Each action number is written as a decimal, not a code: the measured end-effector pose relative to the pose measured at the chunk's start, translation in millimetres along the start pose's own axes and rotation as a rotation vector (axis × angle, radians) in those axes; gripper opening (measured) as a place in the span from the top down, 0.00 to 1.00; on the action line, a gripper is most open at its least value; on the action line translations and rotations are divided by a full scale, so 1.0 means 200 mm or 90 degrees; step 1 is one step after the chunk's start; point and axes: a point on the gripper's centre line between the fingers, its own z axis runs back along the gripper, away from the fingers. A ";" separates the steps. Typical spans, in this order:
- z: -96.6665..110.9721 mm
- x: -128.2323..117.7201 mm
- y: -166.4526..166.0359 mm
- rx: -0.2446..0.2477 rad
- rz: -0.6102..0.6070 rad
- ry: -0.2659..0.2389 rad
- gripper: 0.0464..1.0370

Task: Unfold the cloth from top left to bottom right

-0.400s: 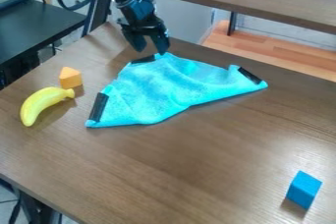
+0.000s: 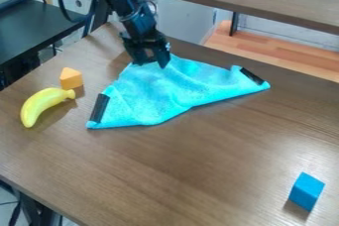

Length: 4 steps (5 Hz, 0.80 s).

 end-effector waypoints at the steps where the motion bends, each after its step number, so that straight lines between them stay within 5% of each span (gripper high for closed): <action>1: 0.00 0.01 0.05 0.037 -0.029 -0.006 0.04; 3: 0.03 0.05 0.10 0.107 -0.144 -0.048 0.04; 4: 0.07 0.11 0.08 0.098 -0.179 -0.060 0.04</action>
